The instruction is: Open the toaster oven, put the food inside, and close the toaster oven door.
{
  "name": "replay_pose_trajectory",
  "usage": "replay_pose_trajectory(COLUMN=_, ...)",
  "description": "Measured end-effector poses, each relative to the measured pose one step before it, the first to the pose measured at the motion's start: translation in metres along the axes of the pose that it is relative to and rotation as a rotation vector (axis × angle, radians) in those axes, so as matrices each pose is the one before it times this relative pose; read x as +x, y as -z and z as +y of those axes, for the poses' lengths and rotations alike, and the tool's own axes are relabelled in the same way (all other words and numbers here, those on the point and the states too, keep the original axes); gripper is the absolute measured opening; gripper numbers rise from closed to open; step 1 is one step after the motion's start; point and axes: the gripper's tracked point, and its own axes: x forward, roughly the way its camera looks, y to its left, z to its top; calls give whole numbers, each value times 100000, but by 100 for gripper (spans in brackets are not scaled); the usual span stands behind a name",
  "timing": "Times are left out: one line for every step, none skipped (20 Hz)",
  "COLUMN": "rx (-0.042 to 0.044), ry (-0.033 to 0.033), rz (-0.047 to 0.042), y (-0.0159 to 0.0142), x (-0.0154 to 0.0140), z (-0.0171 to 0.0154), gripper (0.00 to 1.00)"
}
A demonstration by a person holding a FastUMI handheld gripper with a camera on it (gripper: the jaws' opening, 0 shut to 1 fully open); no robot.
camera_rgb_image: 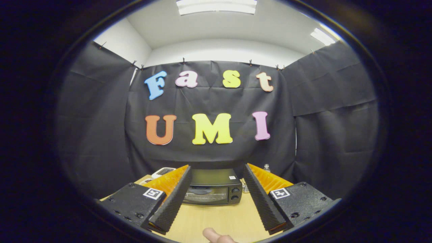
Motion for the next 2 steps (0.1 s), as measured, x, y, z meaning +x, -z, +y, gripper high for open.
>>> replay_pose_trajectory(rx=-59, ry=-29, rz=-501, y=-179, x=-216, z=89, gripper=100)
replay_pose_trajectory(rx=-568, ry=-372, rz=-578, y=-266, x=-277, z=251, gripper=100)
